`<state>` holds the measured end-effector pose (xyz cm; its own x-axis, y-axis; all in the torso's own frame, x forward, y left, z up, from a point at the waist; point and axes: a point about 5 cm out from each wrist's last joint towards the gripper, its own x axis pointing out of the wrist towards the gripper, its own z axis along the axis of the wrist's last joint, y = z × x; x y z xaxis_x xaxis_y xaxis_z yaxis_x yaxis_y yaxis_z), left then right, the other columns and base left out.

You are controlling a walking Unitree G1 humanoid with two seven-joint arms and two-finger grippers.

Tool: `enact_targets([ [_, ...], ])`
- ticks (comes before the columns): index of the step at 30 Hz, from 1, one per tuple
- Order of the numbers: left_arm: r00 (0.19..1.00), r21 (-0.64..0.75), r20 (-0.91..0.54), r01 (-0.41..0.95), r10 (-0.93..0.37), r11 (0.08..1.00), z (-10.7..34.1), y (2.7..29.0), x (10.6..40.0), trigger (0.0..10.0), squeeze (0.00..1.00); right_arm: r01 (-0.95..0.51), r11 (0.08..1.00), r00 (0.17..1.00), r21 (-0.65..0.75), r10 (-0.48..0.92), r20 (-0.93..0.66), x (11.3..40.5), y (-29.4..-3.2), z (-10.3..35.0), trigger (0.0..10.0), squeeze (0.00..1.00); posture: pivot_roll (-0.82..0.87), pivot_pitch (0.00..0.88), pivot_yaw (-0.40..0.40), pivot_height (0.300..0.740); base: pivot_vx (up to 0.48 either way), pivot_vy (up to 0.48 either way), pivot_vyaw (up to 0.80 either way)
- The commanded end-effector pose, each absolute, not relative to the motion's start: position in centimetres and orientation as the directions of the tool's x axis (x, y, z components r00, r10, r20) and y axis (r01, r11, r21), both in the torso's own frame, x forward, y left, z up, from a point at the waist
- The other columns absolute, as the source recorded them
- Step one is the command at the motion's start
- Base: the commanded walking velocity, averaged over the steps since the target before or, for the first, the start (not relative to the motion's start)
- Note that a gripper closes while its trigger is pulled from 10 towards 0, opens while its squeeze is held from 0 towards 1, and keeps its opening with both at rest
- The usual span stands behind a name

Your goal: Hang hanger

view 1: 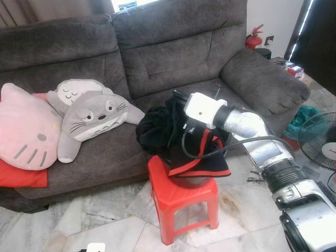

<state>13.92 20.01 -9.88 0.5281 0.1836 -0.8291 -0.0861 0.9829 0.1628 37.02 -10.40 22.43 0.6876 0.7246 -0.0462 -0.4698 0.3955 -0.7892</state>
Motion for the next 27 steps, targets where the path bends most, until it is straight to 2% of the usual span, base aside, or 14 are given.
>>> enact_targets([
  [1, 0.519, 0.182, -0.832, -0.075, 0.194, 0.98, -9.9, 20.3, 13.7, 10.0, 0.0, -0.488, 0.346, 0.617, -0.801, 0.786, -0.036, 36.8, -8.7, 23.6, 0.0, 0.0, -0.26, 0.0, 0.147, 0.74, 0.0, 0.0, 0.0],
  [2, 0.52, 0.184, -0.832, -0.075, 0.196, 0.98, -9.9, 20.3, 13.7, 10.0, 0.0, -0.541, 0.293, 0.526, -0.788, 0.849, -0.046, 36.0, -7.3, 23.8, 0.0, 0.0, -0.26, 0.0, 0.147, 0.74, 0.0, 0.0, 0.0],
  [3, 0.52, 0.184, -0.832, -0.075, 0.196, 0.98, -9.9, 20.3, 13.7, 10.0, 0.0, -0.541, 0.293, 0.526, -0.788, 0.849, -0.046, 36.0, -7.3, 23.8, 0.0, 0.0, -0.26, 0.0, 0.147, 0.74, 0.0, 0.0, 0.0],
  [5, 0.52, 0.184, -0.831, -0.075, 0.196, 0.98, -9.9, 20.3, 13.6, 10.0, 0.0, -0.619, 0.193, 0.359, -0.762, 0.931, -0.056, 34.4, -5.1, 24.1, 0.0, 0.0, -0.26, 0.0, 0.147, 0.74, 0.0, 0.0, 0.0],
  [12, 0.52, 0.184, -0.831, -0.075, 0.196, 0.98, -9.9, 20.3, 13.6, 10.0, 0.0, -0.657, 0.105, 0.268, -0.746, 0.958, -0.101, 33.6, -4.3, 23.7, 0.0, 0.0, -0.26, 0.0, 0.148, 0.74, 0.0, 0.0, 0.0],
  [17, 0.518, 0.183, -0.833, -0.075, 0.195, 0.98, -10.0, 20.3, 13.6, 10.0, 0.0, -0.67, 0.063, 0.267, -0.739, 0.95, -0.161, 33.6, -4.4, 22.4, 0.0, 0.0, -0.26, 0.0, 0.147, 0.74, 0.0, 0.0, 0.0],
  [18, 0.516, 0.182, -0.835, -0.073, 0.193, 0.981, -10.0, 20.3, 13.5, 10.0, 0.0, -0.667, 0.088, 0.334, -0.74, 0.923, -0.192, 34.1, -5.1, 21.4, 1.8, 0.0, -0.26, 0.0, 0.147, 0.74, 0.0, 0.0, 0.0],
  [19, 0.515, 0.182, -0.836, -0.072, 0.193, 0.981, -10.0, 20.3, 13.5, 10.0, 0.0, -0.663, 0.099, 0.361, -0.742, 0.91, -0.201, 34.3, -5.5, 21.1, 7.2, 0.0, -0.26, 0.0, 0.147, 0.74, 0.0, 0.0, 0.0],
  [20, 0.513, 0.182, -0.837, -0.071, 0.192, 0.981, -10.0, 20.3, 13.4, 10.0, 0.0, -0.665, 0.118, 0.407, -0.738, 0.885, -0.226, 34.6, -6.2, 20.4, 10.0, 0.0, -0.26, 0.0, 0.147, 0.74, 0.0, 0.0, 0.0],
  [22, 0.511, 0.182, -0.838, -0.066, 0.19, 0.981, -10.0, 20.3, 13.4, 10.0, 0.0, -0.674, 0.132, 0.441, -0.727, 0.861, -0.252, 34.7, -7.1, 19.6, 10.0, 0.0, -0.27, 0.0, 0.149, 0.74, 0.0, 0.0, 0.0],
  [27, 0.51, 0.182, -0.839, -0.062, 0.188, 0.981, -10.1, 20.2, 13.3, 10.0, 0.0, -0.698, 0.14, 0.449, -0.702, 0.85, -0.277, 34.4, -7.9, 18.9, 10.0, 0.0, -0.27, 0.0, 0.151, 0.74, 0.0, 0.0, 0.0],
])
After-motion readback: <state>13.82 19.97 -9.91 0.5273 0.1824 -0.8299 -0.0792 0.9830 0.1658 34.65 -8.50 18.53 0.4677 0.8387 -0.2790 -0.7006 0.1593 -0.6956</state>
